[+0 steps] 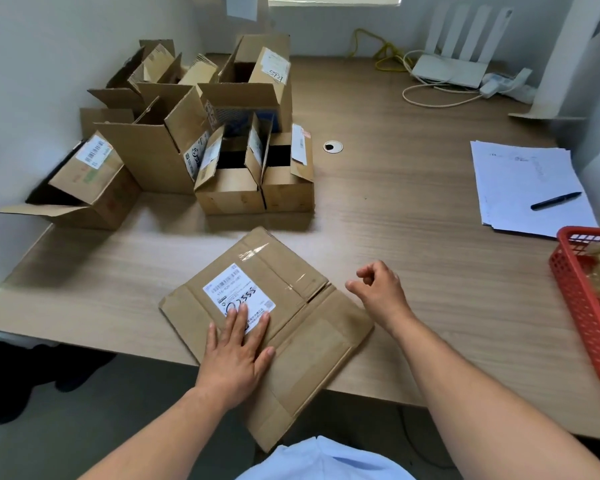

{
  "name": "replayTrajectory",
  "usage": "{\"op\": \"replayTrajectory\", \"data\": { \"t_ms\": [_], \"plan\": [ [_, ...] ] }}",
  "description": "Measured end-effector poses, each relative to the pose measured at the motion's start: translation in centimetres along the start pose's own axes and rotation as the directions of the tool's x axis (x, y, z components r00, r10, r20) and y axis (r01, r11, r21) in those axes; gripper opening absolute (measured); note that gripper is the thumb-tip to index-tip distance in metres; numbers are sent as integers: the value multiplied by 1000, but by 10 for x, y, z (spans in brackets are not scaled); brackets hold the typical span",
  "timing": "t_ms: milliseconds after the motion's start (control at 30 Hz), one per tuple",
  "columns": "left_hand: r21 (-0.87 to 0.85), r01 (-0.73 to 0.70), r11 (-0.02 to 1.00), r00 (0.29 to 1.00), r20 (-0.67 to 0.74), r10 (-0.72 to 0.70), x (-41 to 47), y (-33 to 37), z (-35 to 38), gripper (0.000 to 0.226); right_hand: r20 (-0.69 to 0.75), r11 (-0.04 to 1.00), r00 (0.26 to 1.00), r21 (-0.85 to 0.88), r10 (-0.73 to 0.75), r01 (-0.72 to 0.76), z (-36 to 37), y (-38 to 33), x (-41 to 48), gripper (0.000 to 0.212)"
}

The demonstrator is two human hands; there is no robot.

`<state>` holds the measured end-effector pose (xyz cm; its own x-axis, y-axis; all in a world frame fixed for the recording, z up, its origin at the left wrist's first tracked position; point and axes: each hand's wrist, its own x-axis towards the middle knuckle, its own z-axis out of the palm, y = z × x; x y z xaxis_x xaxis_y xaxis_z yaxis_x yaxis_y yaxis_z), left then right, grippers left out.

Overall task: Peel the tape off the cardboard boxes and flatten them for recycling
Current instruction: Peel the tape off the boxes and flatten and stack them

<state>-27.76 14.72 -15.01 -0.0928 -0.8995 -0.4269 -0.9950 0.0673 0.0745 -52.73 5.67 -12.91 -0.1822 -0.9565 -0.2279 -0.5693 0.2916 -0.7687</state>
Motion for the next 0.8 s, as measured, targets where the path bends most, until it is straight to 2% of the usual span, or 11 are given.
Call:
{"op": "replayTrajectory", "data": {
  "t_ms": [100,167,233,333,433,500,567,667,733,800],
  "plan": [
    [73,42,996,999,16,-43,1,4,0,95,-21,995,998,-86,-57,55,-7,3,-6,22],
    [110,85,990,996,4,-86,6,12,-6,79,-13,983,995,-156,-97,94,-5,6,-14,26],
    [137,142,980,990,-13,-141,15,25,-15,67,37,958,991,-252,-129,134,-2,6,-26,31],
    [169,175,970,985,-15,-175,31,48,-29,68,184,878,967,-416,-174,237,8,0,-46,40],
    [105,136,985,991,7,-137,44,61,-40,63,305,770,946,-577,-108,274,17,-1,-57,59],
    [5,74,997,997,-27,-74,45,53,-44,59,337,713,941,-652,-33,258,17,3,-56,73],
    [-17,20,1000,997,-77,-22,40,36,-40,64,339,677,941,-691,-6,254,15,8,-50,75],
    [45,29,999,1000,-10,-29,30,7,-23,80,286,688,958,-700,28,189,16,7,-45,74],
    [55,38,998,999,13,-39,25,-3,-14,84,158,724,983,-688,89,45,22,3,-48,81],
    [62,32,998,999,-3,-32,25,-5,-12,85,-18,734,980,-660,200,-162,26,0,-53,95]
  ]
}}
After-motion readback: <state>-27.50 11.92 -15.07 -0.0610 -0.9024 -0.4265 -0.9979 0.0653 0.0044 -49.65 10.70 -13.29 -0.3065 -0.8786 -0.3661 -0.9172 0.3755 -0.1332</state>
